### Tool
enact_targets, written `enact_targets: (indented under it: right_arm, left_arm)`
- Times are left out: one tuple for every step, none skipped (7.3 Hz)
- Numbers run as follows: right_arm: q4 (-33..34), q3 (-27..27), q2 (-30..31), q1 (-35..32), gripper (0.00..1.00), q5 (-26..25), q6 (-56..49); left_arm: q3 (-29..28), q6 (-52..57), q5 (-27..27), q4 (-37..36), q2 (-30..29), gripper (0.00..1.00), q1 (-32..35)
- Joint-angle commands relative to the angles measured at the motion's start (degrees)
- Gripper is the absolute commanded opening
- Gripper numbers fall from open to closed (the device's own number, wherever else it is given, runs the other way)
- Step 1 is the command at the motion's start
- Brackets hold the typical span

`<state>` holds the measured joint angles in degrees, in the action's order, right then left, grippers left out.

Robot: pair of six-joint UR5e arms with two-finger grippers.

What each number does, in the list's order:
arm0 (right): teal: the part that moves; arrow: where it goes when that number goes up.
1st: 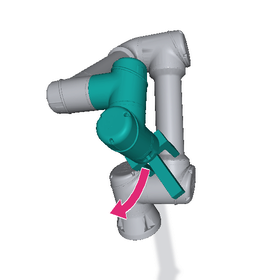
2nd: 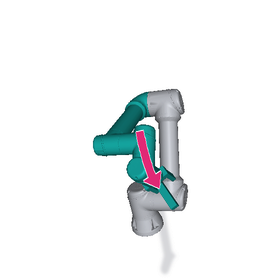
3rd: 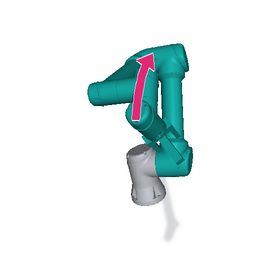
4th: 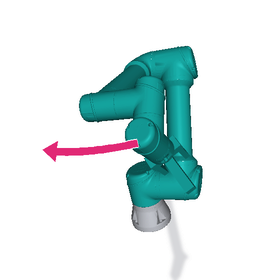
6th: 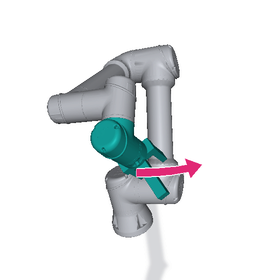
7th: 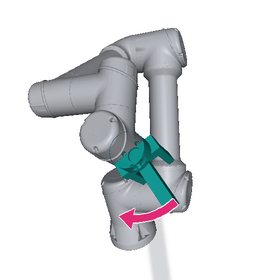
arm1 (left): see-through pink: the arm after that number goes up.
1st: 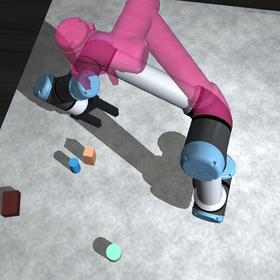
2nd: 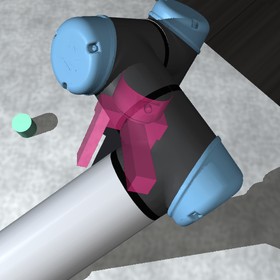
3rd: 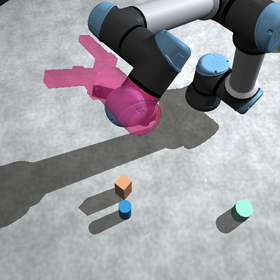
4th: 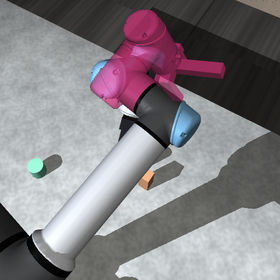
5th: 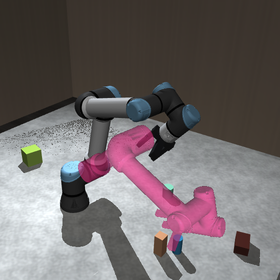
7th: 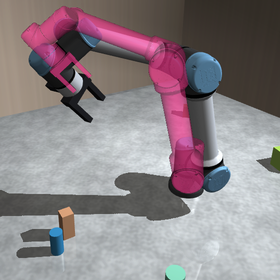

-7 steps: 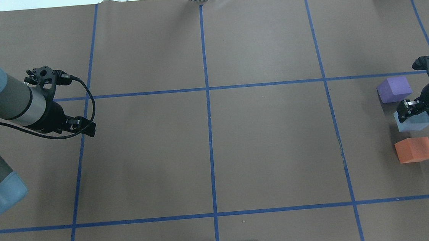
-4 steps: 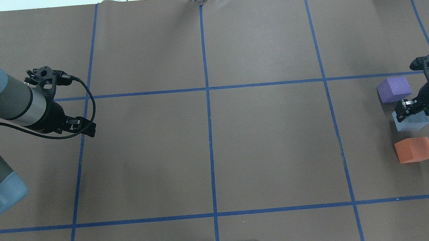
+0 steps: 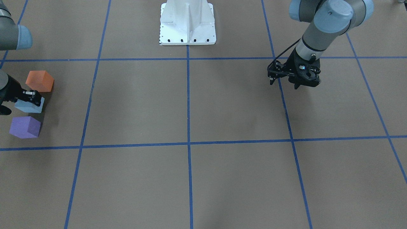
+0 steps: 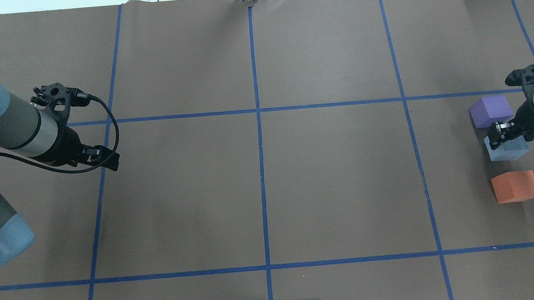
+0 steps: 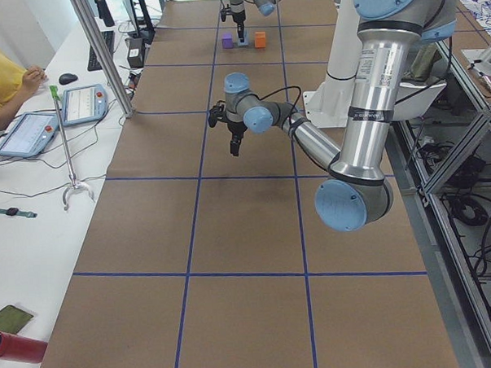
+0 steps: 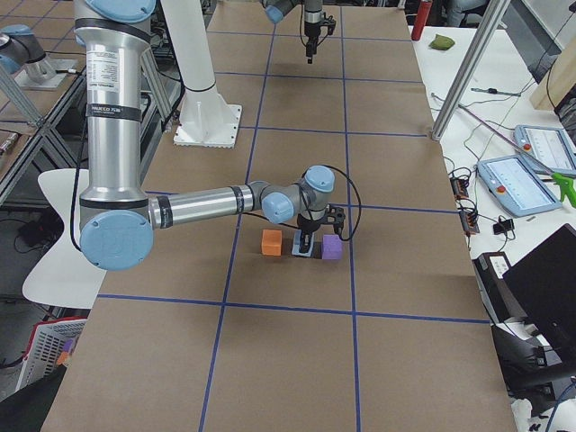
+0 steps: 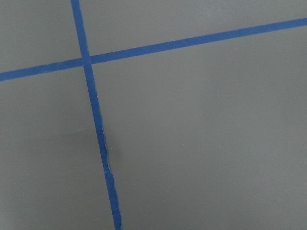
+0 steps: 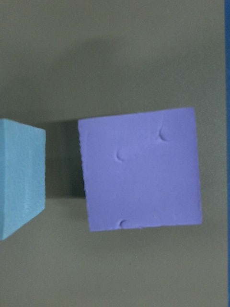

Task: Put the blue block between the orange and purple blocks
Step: 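Lower the light blue cube between the purple and orange cubes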

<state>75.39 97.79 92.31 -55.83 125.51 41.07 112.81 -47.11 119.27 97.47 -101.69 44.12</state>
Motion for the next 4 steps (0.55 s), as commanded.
enact_targets:
  right_arm:
    - [-0.15,-0.14,-0.03,0.63,0.00,-0.09,-0.20]
    - [-0.15,-0.14,-0.03,0.72,0.00,-0.09,-0.20]
    - [-0.15,-0.14,-0.03,0.98,0.00,-0.09,-0.20]
    - [-0.07,-0.23,-0.03,0.98,0.00,-0.09,-0.11]
  left_arm:
    - [0.04,0.00,0.00,0.00,0.00,0.99,0.00]
    - [0.04,0.00,0.00,0.00,0.00,0.99,0.00]
    - [0.04,0.00,0.00,0.00,0.00,0.99,0.00]
    - [0.04,0.00,0.00,0.00,0.00,0.99,0.00]
